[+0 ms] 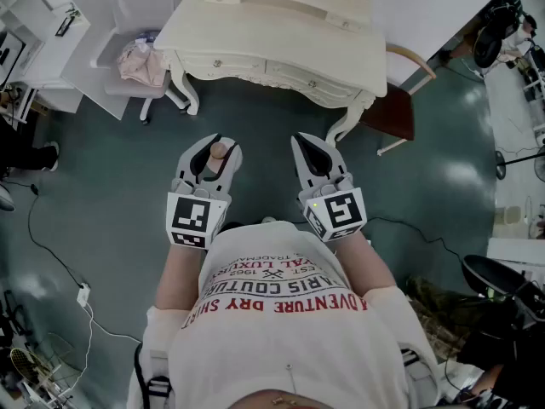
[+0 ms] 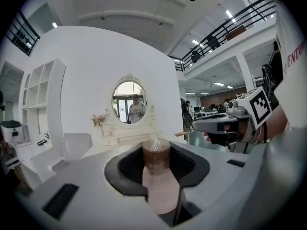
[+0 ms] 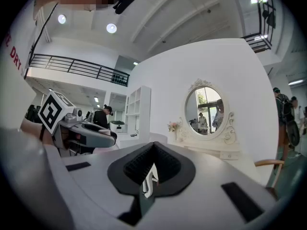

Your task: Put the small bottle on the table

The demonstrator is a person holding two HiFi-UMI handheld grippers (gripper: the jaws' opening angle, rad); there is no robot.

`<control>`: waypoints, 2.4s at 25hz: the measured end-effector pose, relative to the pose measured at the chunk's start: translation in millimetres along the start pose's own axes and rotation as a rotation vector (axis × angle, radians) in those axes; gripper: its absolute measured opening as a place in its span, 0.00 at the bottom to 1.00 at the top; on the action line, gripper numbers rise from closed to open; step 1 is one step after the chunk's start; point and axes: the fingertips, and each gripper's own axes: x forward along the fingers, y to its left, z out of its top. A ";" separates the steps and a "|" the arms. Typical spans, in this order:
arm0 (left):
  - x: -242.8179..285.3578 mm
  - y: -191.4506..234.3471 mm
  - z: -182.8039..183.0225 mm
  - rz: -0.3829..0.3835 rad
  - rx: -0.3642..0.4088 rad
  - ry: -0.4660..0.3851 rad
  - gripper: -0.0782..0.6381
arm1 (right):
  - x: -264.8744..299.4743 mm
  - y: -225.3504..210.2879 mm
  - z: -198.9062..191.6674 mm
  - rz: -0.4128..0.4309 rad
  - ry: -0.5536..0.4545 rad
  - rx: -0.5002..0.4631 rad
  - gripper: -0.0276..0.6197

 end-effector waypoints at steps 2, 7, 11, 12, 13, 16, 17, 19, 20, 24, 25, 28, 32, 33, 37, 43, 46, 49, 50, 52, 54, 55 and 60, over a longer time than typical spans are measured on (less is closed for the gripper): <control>1.6 -1.0 1.0 -0.002 0.002 0.000 0.29 | 0.3 -0.8 1.0 0.001 -0.002 0.001 0.04; 2.5 -2.9 3.3 -0.003 -0.003 -0.010 0.29 | -3.0 -2.1 -0.6 0.001 0.000 -0.001 0.04; 6.6 -6.0 2.6 -0.004 -0.002 -0.010 0.29 | -5.2 -11.6 -3.7 -0.028 0.007 0.005 0.04; 8.5 -7.2 2.6 -0.004 -0.002 -0.010 0.29 | -6.0 -15.2 -3.7 -0.036 0.003 0.013 0.04; 10.6 -8.3 2.5 -0.004 -0.002 -0.009 0.29 | -6.8 -18.7 -3.6 -0.040 -0.002 0.021 0.04; 19.4 -10.7 3.6 -0.007 0.000 -0.002 0.29 | -6.3 -27.9 -2.9 -0.037 -0.010 0.035 0.04; 22.7 -11.3 3.8 -0.009 0.000 0.001 0.29 | -5.3 -30.6 -3.2 -0.034 -0.010 0.037 0.04; 29.3 -11.4 0.9 -0.014 -0.001 0.014 0.29 | -1.3 -35.5 -5.8 -0.032 -0.005 0.044 0.04; 32.5 -10.7 -2.1 -0.017 -0.002 0.024 0.29 | 1.6 -37.2 -7.8 -0.031 0.000 0.050 0.04; 47.3 -1.6 -9.0 -0.028 -0.016 0.037 0.29 | 17.3 -40.7 -15.1 -0.026 0.016 0.064 0.04; 52.5 2.7 -9.0 -0.028 -0.018 0.036 0.29 | 23.2 -42.1 -15.7 -0.022 0.016 0.063 0.04; 72.8 18.5 -8.9 -0.038 -0.021 0.042 0.29 | 45.0 -52.5 -17.6 -0.023 0.018 0.062 0.04; 110.1 49.1 -9.8 -0.071 -0.010 0.055 0.29 | 85.1 -74.8 -20.8 -0.059 0.031 0.072 0.04; 120.0 58.1 -9.0 -0.079 -0.006 0.056 0.29 | 96.5 -79.8 -21.4 -0.067 0.035 0.072 0.04; 164.4 98.4 8.7 -0.122 -0.005 0.028 0.29 | 147.9 -101.6 -18.7 -0.100 0.053 0.074 0.04; 240.6 171.2 22.2 -0.214 0.015 0.022 0.29 | 236.4 -138.7 -14.5 -0.188 0.068 0.083 0.04; 275.5 210.4 26.4 -0.250 0.021 0.028 0.29 | 281.0 -153.9 -12.8 -0.231 0.076 0.085 0.04; 308.0 243.3 30.2 -0.288 0.026 0.039 0.29 | 319.2 -167.9 -11.1 -0.269 0.085 0.092 0.04; 317.9 252.8 31.1 -0.298 0.028 0.042 0.29 | 330.3 -172.5 -11.2 -0.281 0.088 0.096 0.04; 337.1 269.7 33.1 -0.317 0.031 0.044 0.29 | 350.4 -183.0 -12.3 -0.306 0.096 0.104 0.04; 356.1 286.0 34.1 -0.333 0.033 0.049 0.29 | 370.2 -194.8 -13.6 -0.333 0.102 0.115 0.04; 365.1 293.6 33.5 -0.342 0.033 0.055 0.29 | 379.5 -200.4 -14.6 -0.345 0.104 0.121 0.04; 402.0 319.0 22.4 -0.366 0.021 0.092 0.29 | 411.6 -223.7 -29.1 -0.382 0.137 0.152 0.04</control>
